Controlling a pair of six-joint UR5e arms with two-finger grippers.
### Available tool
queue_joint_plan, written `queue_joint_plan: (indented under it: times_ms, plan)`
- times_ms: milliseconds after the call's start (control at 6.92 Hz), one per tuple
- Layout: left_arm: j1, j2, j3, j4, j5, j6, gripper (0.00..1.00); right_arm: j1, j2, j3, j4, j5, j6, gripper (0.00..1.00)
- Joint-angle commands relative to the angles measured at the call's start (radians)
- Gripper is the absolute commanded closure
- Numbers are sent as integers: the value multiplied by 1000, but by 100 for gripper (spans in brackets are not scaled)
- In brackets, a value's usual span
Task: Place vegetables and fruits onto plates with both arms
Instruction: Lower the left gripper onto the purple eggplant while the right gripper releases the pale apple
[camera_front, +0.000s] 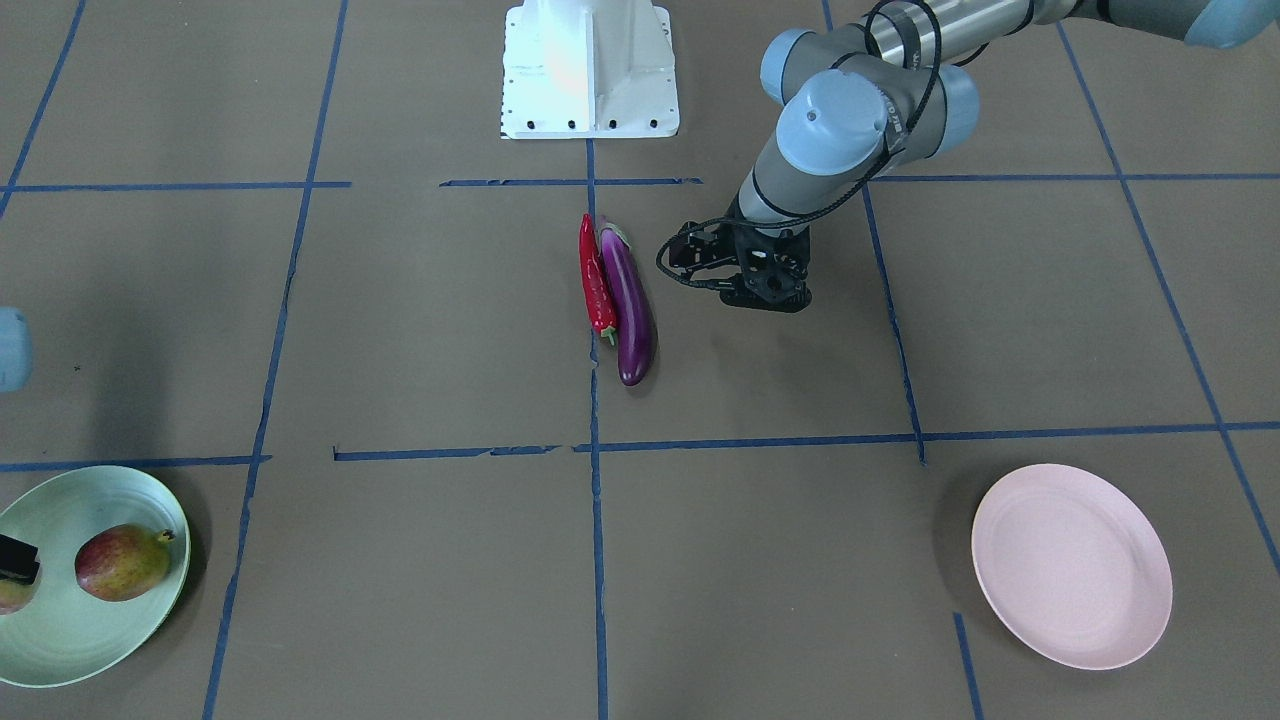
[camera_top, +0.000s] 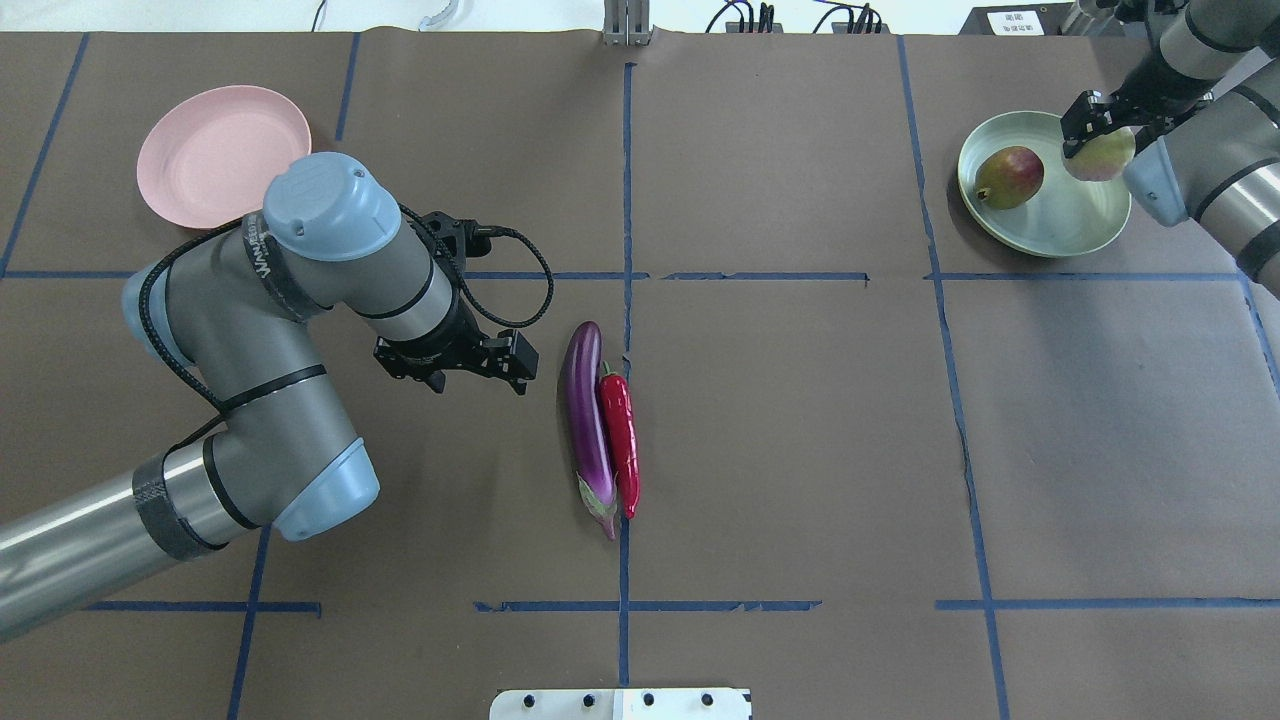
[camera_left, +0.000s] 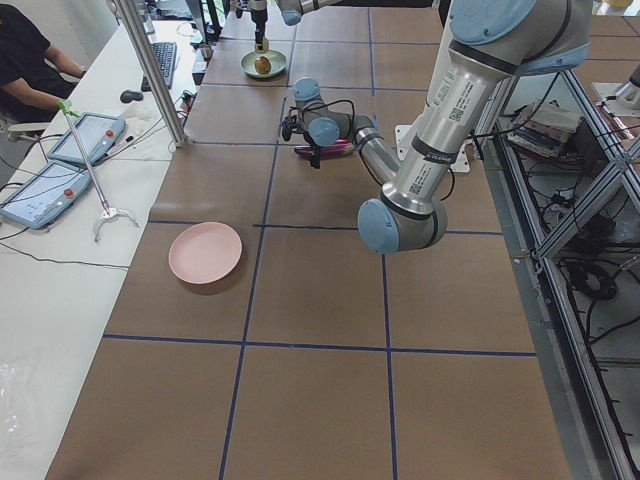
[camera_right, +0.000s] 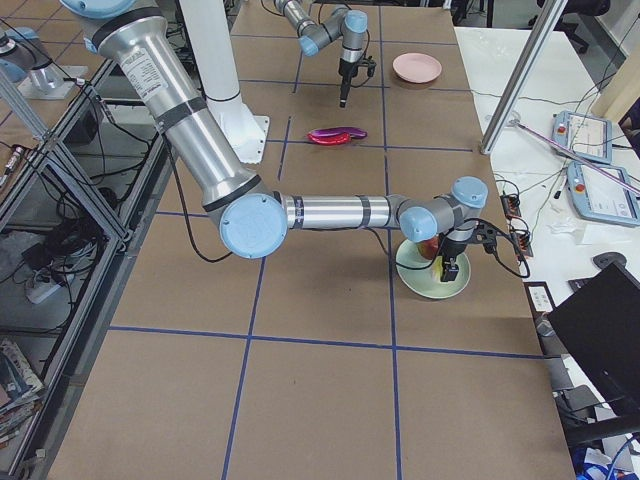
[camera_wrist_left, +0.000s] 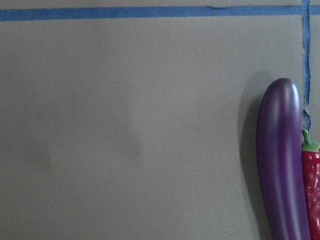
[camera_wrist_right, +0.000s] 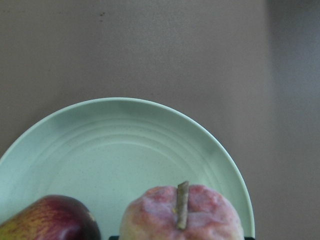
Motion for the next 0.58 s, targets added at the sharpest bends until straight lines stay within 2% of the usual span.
queue_joint_plan:
  times_ms: [0,145,289,434]
  plan:
    - [15,-19,8,0,21,-41,0,-19,16,-25,9,0,0,31]
    - [46,-42,14,-3,58,-61,0,-17,15,-16,12,5,-3,0]
    - [72,-83,59,-3,84,-72,0,-8,12,24,11,10,-5,0]
    - [75,-138,124,-6,106,-106,0,21,4,76,-3,51,-6,0]
